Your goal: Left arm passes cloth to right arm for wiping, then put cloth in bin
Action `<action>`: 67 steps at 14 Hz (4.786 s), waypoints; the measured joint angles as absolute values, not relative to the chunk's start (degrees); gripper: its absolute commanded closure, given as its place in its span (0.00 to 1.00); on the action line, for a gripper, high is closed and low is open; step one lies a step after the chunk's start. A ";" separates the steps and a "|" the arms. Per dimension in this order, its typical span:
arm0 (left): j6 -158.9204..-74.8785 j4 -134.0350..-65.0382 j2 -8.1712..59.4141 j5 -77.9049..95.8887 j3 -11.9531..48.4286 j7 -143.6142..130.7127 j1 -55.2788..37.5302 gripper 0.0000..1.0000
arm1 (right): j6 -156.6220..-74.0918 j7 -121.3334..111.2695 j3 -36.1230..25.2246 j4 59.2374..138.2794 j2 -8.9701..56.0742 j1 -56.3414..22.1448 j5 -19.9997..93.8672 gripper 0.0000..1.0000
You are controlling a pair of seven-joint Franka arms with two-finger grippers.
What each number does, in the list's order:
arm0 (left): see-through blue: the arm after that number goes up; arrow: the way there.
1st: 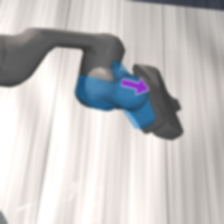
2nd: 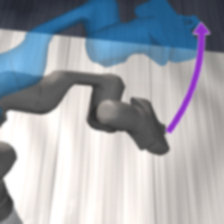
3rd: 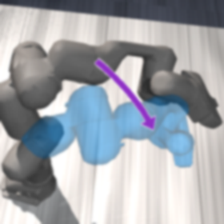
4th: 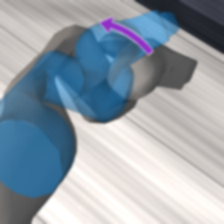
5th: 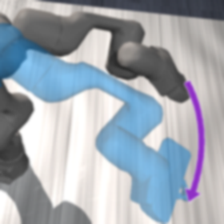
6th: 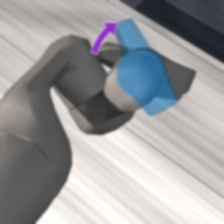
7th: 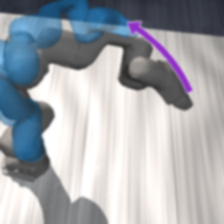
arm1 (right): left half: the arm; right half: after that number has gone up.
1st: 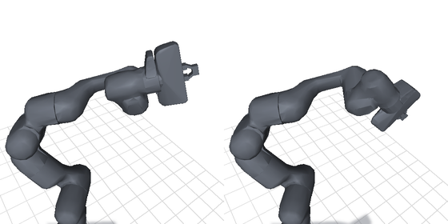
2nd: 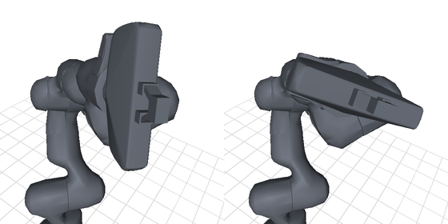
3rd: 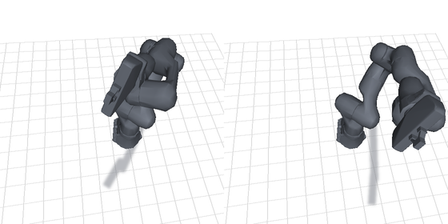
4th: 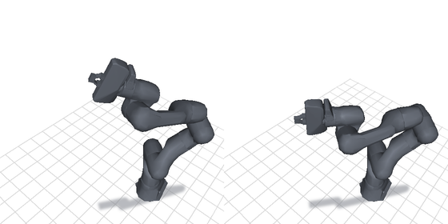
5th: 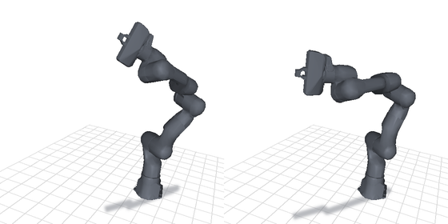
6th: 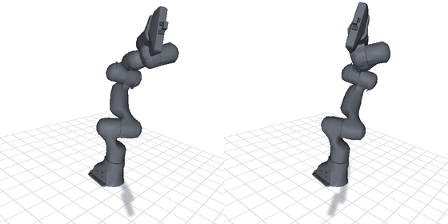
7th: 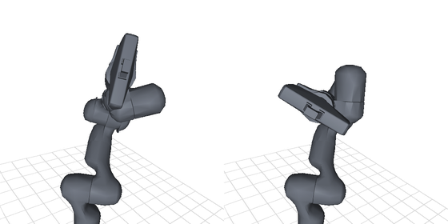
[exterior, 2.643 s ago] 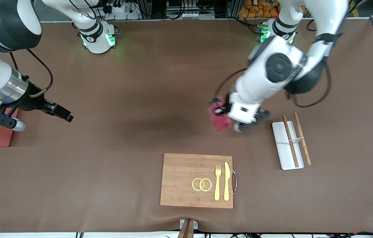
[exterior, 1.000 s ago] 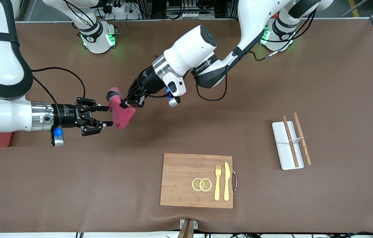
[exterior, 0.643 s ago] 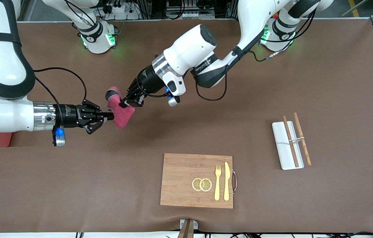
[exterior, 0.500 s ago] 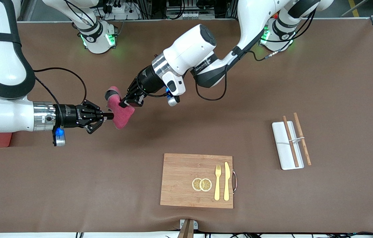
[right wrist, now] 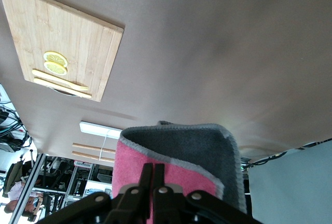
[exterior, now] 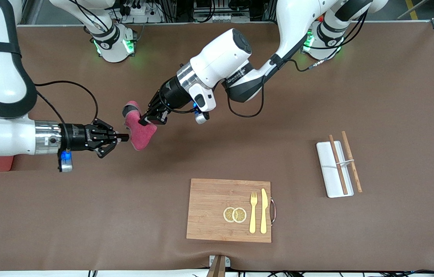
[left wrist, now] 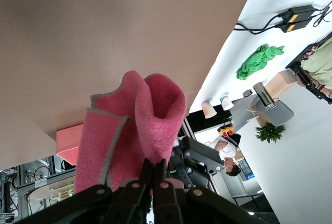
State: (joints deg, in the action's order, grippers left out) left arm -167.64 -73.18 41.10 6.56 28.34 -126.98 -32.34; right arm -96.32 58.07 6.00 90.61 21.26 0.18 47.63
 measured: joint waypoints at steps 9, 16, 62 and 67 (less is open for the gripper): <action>-167.65 -73.18 41.35 6.56 28.29 -126.98 -32.34 1.00 | -98.59 58.08 6.26 91.93 21.74 -3.10 47.60 0.00; -167.65 -73.18 41.60 6.56 28.27 -126.98 -32.34 1.00 | -104.63 58.62 6.40 93.28 21.74 -7.60 47.60 1.00; -77.35 -71.58 14.98 -14.13 43.66 -22.18 27.04 0.00 | -140.18 -2.02 3.33 111.24 29.32 18.17 -7.03 1.00; -77.33 -74.03 10.45 -6.07 22.15 -22.05 10.44 0.00 | -143.87 20.64 3.84 112.73 31.11 4.65 -7.18 1.00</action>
State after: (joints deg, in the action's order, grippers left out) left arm -77.33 -74.03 10.45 -6.07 22.15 -22.05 10.44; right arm -143.87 20.64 3.84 112.73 31.11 4.65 -7.18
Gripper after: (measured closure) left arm 0.000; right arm 0.943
